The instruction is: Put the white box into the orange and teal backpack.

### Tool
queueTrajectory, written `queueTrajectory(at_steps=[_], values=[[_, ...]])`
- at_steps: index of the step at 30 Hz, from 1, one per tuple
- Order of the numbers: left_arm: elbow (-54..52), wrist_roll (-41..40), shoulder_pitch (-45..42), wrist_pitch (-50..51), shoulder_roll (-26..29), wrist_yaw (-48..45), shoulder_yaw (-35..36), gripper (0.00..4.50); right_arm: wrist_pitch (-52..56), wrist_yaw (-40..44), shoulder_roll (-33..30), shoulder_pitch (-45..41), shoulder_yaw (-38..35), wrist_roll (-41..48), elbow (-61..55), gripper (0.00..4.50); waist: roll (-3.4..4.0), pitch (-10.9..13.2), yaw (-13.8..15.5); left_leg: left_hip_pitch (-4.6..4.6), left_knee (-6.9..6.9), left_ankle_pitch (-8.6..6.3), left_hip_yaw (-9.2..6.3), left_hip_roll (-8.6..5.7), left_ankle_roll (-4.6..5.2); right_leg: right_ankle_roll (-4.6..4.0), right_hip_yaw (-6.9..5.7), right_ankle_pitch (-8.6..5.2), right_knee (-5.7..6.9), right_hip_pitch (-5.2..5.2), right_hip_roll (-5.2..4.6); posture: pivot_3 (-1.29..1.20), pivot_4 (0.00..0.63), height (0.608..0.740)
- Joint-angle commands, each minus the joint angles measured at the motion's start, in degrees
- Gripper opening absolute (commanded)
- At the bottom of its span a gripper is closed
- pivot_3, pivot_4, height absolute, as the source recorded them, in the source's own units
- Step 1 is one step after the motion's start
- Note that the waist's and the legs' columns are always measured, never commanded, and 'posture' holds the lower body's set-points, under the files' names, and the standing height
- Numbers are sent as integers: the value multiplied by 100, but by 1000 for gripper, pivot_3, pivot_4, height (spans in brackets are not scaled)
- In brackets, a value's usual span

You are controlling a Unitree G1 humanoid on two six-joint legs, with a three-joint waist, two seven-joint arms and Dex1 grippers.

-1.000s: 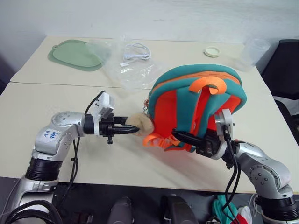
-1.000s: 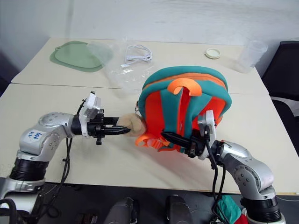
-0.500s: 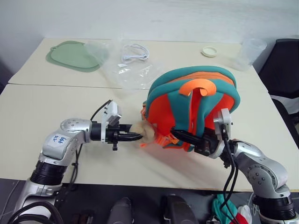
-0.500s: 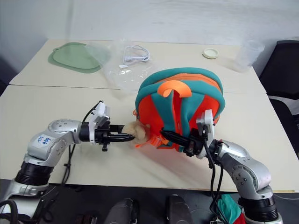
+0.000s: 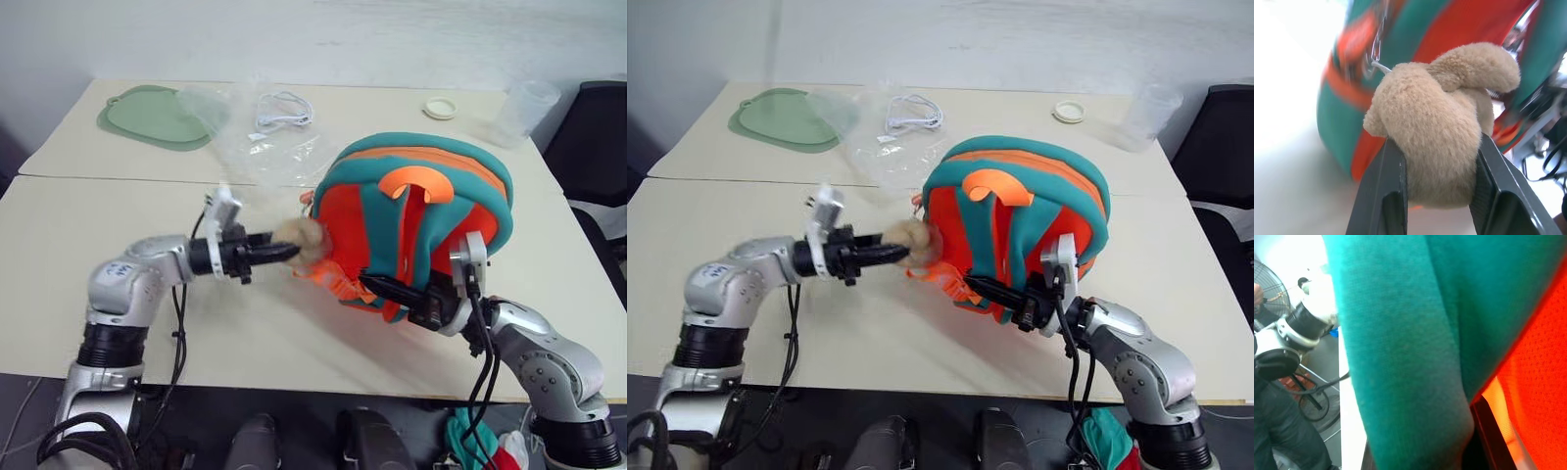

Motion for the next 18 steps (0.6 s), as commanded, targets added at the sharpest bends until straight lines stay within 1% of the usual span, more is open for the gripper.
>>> queueTrajectory(at_steps=[1, 6, 8, 10, 14, 18], values=[[698, 458, -184, -614, 441, -365, 29, 1170, -64, 10, -55, 48, -119, 57, -211, 53, 0, 0, -16, 1, 0, 0, 1, -1, 0, 0, 0, 0, -1, 0, 0, 0, 150, 740], [1824, 1228, -559, -1244, 452, -179, -325, 1170, -58, 41, -93, 46, -124, 53, -180, 53, -2, 1, -14, 1, 3, -1, 3, -2, 2, -1, -1, 0, -1, 1, 1, 0, 150, 740], [2167, 1533, -635, -1421, 290, -87, -588, 1170, -68, 56, -104, 58, -140, 51, -162, 53, -2, 1, -10, 0, 4, -1, 3, -2, 3, 0, -1, 0, -1, 1, 0, 0, 150, 740], [2385, 1628, -704, -1456, 68, 41, -659, 1170, -78, 66, -114, 71, -147, 45, -151, 53, -2, 1, -4, 0, 4, -2, 3, -2, 3, 0, -1, 0, 0, 1, 0, 0, 150, 740], [2285, 1675, -466, -1215, -33, -303, -965, 1170, -95, 55, -122, 109, -177, 55, -152, 53, -2, 1, -41, 0, 3, -2, 5, 0, 4, 0, 0, 0, 1, -1, 2, 0, 150, 740], [2088, 1401, -241, -1137, -264, -435, -834, 1170, -141, 55, -115, 156, -207, 42, -133, 53, -2, 1, -18, 2, 2, 0, 4, 2, 1, -1, -1, -1, 3, -2, 2, 0, 150, 740]])
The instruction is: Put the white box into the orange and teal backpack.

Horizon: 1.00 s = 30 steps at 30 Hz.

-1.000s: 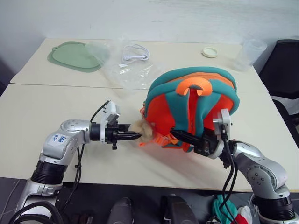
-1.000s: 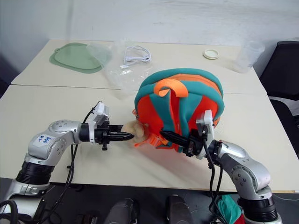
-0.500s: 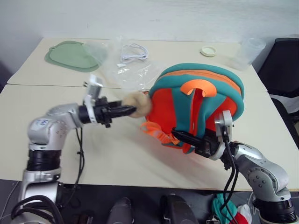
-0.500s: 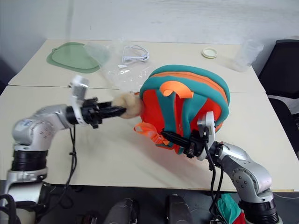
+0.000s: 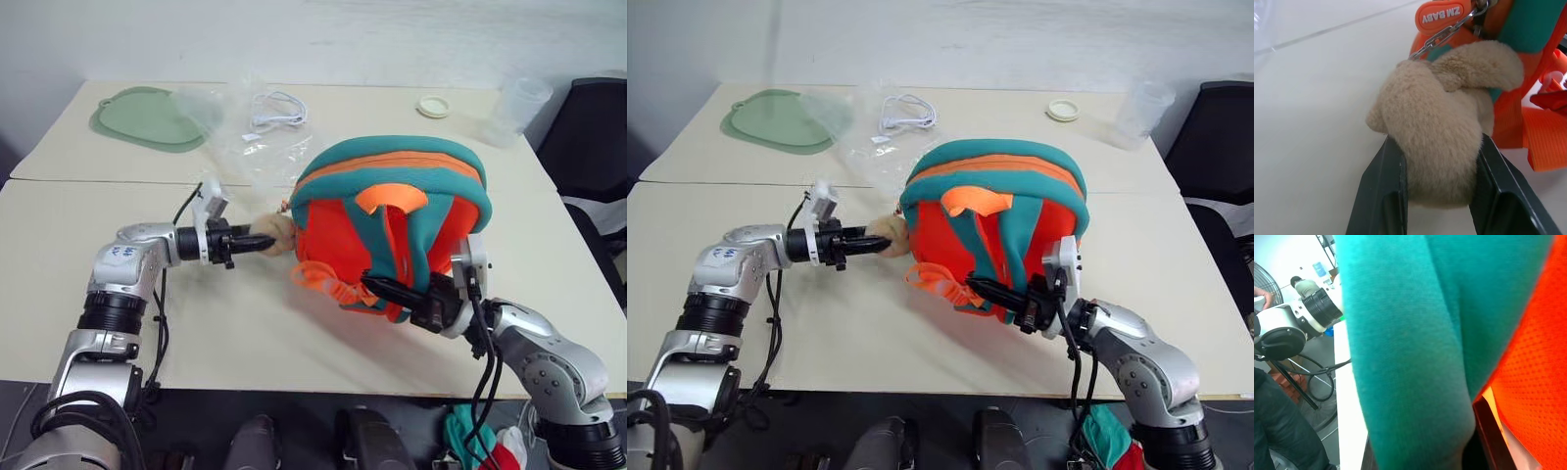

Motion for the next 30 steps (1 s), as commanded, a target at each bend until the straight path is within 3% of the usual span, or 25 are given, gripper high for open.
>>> queueTrajectory(at_steps=[1, 7, 13, 15, 21, 24, 28, 30], values=[[-342, -177, 209, 139, -111, -177, 55, 1170, -146, 48, -26, 59, -190, 36, -127, 53, 0, 0, 9, -1, 4, -1, 0, -1, 1, 0, 1, 0, 1, 1, -2, 0, 150, 740], [-1113, 179, 759, 202, 510, -866, -604, 1170, -246, 83, -26, 99, -221, -12, -63, 53, 0, 0, 16, -1, -2, -2, 1, -3, 3, 0, 2, 0, -4, 2, -5, 0, 150, 740], [-1625, -296, 1152, -147, 254, -296, 300, 1170, -560, 4, -13, 96, -253, -385, 5, 53, 0, 0, -1, 2, -1, -14, -1, 0, 25, -1, 4, -1, 0, 3, -6, 0, 150, 740], [-1996, -360, 1403, -130, 557, -383, 543, 1863, -804, 57, -24, 16, -328, -542, 88, 53, -2, 1, -23, 1, -4, -14, -2, 1, 25, -1, 4, -1, -1, 2, -5, 0, 150, 740], [-2114, -38, 2106, -1101, 1247, -427, 1184, 3663, -676, 466, -688, 160, -642, -467, -62, 2080, -1, 1, -5, 3, -12, -13, -1, 1, 22, -6, 3, -3, -3, -2, -8, 0, 150, 740], [-2041, -173, 2612, -1672, 1505, -849, 1675, 4493, -1185, 1045, -1162, 753, -1220, -781, 47, 3054, -1, 1, 26, 3, -14, -17, -3, 0, 29, -7, 0, -4, -9, 2, -11, 0, 150, 740], [-2304, 8, 3584, -2289, 1755, -958, 2136, 4500, -2819, 2152, -1659, 1622, -1892, -1739, 855, 4457, -1, 0, 22, 1, -26, -26, 0, 1, 34, -7, -2, -4, -39, 7, -10, 0, 150, 740], [-2522, 52, 4029, -2435, 1801, -876, 2406, 4500, -3223, 2460, -1837, 1866, -2276, -1903, 1436, 4483, -3, 1, 15, 3, -25, -31, 1, 0, 40, -5, -1, -3, -44, 14, -11, 0, 150, 740]])
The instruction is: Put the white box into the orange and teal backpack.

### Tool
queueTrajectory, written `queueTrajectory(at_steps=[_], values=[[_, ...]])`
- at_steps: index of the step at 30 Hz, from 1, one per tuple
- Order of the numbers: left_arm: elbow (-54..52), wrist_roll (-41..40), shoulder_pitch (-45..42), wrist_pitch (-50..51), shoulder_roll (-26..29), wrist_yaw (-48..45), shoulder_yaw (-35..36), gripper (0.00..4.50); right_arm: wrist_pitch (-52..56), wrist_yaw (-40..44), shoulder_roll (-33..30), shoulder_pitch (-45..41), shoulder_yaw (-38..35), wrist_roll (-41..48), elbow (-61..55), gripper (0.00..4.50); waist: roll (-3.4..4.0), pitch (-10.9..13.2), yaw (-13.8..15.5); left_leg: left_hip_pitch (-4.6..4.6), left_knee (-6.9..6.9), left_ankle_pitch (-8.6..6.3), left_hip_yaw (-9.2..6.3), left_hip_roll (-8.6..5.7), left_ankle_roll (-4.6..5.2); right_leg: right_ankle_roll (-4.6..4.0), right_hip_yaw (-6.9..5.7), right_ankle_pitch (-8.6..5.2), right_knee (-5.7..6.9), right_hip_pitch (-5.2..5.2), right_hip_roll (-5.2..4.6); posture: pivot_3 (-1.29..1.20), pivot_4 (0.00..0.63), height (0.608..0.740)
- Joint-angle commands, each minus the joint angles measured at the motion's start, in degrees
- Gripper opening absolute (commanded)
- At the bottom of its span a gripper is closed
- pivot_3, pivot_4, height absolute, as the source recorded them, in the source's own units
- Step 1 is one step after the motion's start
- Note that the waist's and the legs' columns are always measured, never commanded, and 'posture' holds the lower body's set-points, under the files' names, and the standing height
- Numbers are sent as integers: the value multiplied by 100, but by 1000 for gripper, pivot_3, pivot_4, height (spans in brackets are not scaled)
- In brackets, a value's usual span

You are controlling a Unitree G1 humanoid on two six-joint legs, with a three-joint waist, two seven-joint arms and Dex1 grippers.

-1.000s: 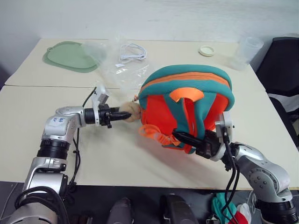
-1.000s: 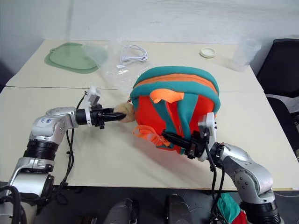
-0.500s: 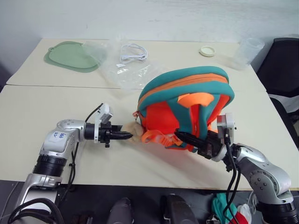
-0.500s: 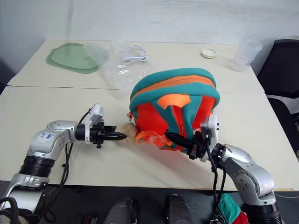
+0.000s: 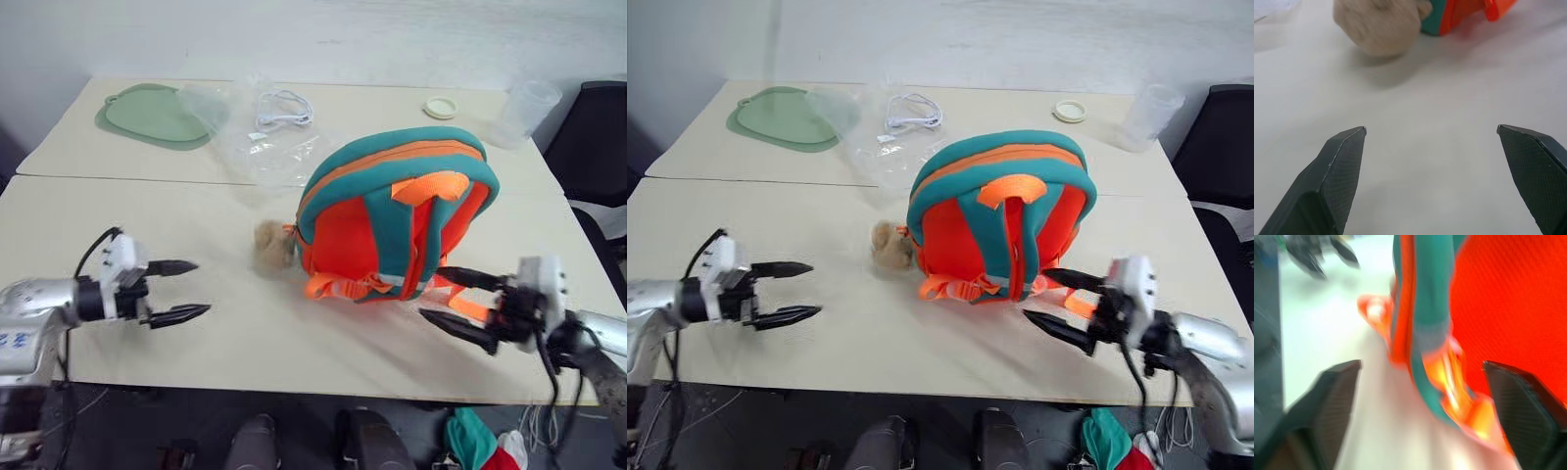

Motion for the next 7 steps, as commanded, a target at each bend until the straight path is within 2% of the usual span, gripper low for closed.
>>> queueTrajectory(at_steps=[1, 7], values=[[-492, 23, 552, -259, 137, 96, 535, 4500, -1003, 622, -265, 193, -693, -369, 901, 4483, -1, 1, -11, 0, 3, -1, 0, 1, 1, 1, 0, 1, -2, 1, 0, 0, 150, 740], [-567, -5, 972, -316, 45, 296, 757, 4500, -1914, 967, -266, -119, -549, -689, 1931, 4483, 1, 1, -30, 37, -7, 2, -3, 8, -4, -10, 0, 7, 8, 22, 1, 0, 150, 740]])
